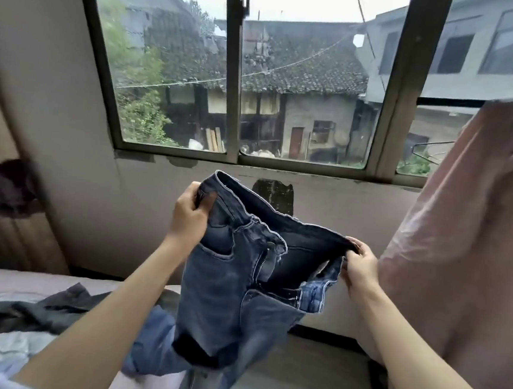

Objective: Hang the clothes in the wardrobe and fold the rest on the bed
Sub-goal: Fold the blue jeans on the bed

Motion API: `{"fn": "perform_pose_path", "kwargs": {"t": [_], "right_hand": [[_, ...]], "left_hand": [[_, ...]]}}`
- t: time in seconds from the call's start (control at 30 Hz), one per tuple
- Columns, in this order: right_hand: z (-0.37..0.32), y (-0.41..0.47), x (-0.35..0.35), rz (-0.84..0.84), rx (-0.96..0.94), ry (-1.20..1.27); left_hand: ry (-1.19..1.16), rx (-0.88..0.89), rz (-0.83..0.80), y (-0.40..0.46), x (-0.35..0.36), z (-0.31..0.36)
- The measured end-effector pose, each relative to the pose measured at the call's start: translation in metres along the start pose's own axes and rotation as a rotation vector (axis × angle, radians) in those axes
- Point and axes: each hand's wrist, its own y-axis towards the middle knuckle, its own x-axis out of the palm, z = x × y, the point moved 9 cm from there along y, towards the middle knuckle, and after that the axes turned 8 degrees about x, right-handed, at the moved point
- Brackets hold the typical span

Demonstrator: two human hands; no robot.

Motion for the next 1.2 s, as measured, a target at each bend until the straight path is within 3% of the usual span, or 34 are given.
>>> {"fn": "perform_pose_path", "kwargs": {"t": [0.1, 0.33, 0.43, 0.5, 0.6, 0.7, 0.77, 0.83, 0.93, 1.0, 1.07, 1.2], "right_hand": [[-0.008, -0.014, -0.037, -0.042, 0.121, 0.123], [-0.026, -0.037, -0.084, -0.076, 0.140, -0.013], [0.012, -0.042, -0.095, 0.001, 0.281, 0.019], [0.037, -0.045, -0.100, 0.058, 0.323, -0.118], [0.042, -0.039, -0.101, 0.106, 0.256, -0.204], [0.007, -0.028, -0.098, 0.173, 0.103, -0.171], [-0.023, -0.025, -0.094, 0.187, 0.004, -0.220], [-0.048, -0.026, -0.083, 0.147, -0.088, -0.303], [-0.073, -0.036, -0.054, -0.053, -0.169, -0.414], [-0.080, -0.052, -0.030, -0.267, -0.157, -0.426], [-0.086, -0.070, -0.012, -0.441, -0.138, -0.448], [-0.102, -0.110, 0.018, -0.641, -0.159, -0.526]], "left_hand": [[-0.123, -0.049, -0.007, 0.000, 0.022, 0.017], [-0.222, -0.077, -0.097, -0.014, 0.064, 0.043], [-0.340, -0.076, -0.261, -0.034, 0.088, 0.057], [-0.428, -0.067, -0.384, -0.046, 0.101, 0.070], [-0.501, -0.096, -0.607, -0.061, 0.110, 0.079], [-0.364, -0.075, -0.883, -0.080, 0.110, 0.073], [-0.312, -0.056, -0.982, -0.090, 0.110, 0.069], [-0.350, -0.047, -1.033, -0.094, 0.113, 0.068], [-0.243, 0.062, -1.188, -0.100, 0.126, 0.070], [-0.079, 0.185, -1.168, -0.098, 0.134, 0.067], [0.034, 0.305, -0.990, -0.086, 0.136, 0.066], [0.047, 0.439, -0.779, -0.081, 0.138, 0.069]]}}
